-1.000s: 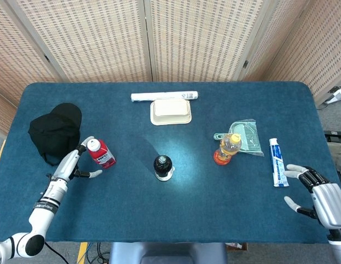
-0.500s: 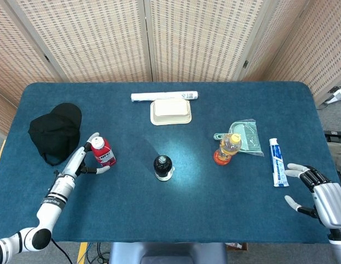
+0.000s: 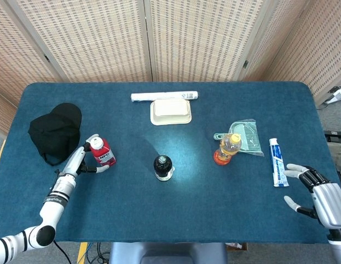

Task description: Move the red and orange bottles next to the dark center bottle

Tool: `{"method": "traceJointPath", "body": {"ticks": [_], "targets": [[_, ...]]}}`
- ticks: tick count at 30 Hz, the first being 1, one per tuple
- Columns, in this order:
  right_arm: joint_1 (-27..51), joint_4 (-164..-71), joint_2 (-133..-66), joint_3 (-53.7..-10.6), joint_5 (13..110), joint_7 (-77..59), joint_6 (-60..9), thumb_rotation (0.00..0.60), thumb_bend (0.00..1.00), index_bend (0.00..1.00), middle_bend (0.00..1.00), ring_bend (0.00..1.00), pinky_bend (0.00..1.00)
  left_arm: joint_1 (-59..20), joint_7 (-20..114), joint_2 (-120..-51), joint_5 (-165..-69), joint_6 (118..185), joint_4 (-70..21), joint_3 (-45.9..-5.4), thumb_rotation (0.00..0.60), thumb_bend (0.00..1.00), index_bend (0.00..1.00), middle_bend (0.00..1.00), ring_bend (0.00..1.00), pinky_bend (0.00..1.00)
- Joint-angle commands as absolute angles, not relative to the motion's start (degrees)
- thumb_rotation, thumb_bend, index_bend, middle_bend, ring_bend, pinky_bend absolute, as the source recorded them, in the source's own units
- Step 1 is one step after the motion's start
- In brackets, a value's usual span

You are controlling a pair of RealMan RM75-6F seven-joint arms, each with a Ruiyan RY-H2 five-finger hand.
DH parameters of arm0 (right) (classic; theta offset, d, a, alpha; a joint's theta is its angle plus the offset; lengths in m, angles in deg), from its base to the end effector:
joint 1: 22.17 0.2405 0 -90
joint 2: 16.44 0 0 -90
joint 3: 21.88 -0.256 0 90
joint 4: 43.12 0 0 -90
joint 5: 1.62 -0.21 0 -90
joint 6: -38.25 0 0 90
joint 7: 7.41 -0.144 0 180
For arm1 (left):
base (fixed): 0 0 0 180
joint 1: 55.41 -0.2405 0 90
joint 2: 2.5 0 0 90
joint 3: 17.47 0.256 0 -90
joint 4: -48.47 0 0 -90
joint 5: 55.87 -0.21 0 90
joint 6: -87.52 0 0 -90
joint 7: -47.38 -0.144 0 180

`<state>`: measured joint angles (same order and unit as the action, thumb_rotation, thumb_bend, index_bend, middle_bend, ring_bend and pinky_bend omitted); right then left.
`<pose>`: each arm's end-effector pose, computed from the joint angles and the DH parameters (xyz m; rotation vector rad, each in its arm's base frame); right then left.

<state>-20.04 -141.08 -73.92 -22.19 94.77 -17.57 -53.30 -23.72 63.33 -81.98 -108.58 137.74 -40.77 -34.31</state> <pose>-0.2810 -0.1547 0.1847 1.4266 -0.9438 1.1303 -0.2243 0.3401 0.0418 -1.2004 -1.7344 -1.1675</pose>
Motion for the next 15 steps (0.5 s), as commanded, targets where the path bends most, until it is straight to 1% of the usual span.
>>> {"method": "traceJointPath", "body": {"ticks": [1,5,8,10,13,15], "targets": [[-20.06,-141.04,-73.94,-22.19,94.77,-17.56,-53.32,0.6,0.2,0.33,0.26,0.21,0.41,-23.4,61.89,-82.28,-106.91,138.29,-41.01,-34.5,0.6,0.06,0.02,0.03,0.07,0.12],[-20.02,-141.0,-73.95,-22.21,94.74,-17.6,-53.24,0.6,0.2,0.33,0.26,0.21,0.41,-23.45,61.62,-82.38,-106.06,138.66,-41.33,-34.82,0.6,0.06,0.08,0.1,0.1,0.14],[-19.95,-140.95,-73.95,-22.27,94.56,-17.75,-53.08,0.6,0.2,0.33,0.26,0.21,0.41,-23.62,62.33,-82.87,-105.69,139.05,-41.41,-35.31,0.6,0.06,0.14,0.18,0.13,0.15],[-19.9,-140.92,-73.94,-22.26,94.57,-17.86,-52.98,0.6,0.2,0.33,0.26,0.21,0.41,-23.77,62.54,-83.48,-105.41,139.83,-41.18,-35.65,0.6,0.06,0.2,0.24,0.16,0.17],[-19.82,-140.86,-73.88,-22.28,94.55,-18.05,-52.85,0.6,0.2,0.33,0.27,0.21,0.41,-23.94,61.81,-85.13,-104.64,142.43,-40.5,-36.27,0.6,0.06,0.35,0.39,0.23,0.2],[-19.81,-140.89,-73.79,-22.31,94.52,-18.21,-52.89,0.6,0.2,0.33,0.27,0.21,0.41,-23.99,61.05,-86.27,-104.01,144.26,-40.11,-36.78,0.6,0.06,0.42,0.45,0.27,0.22]]}}
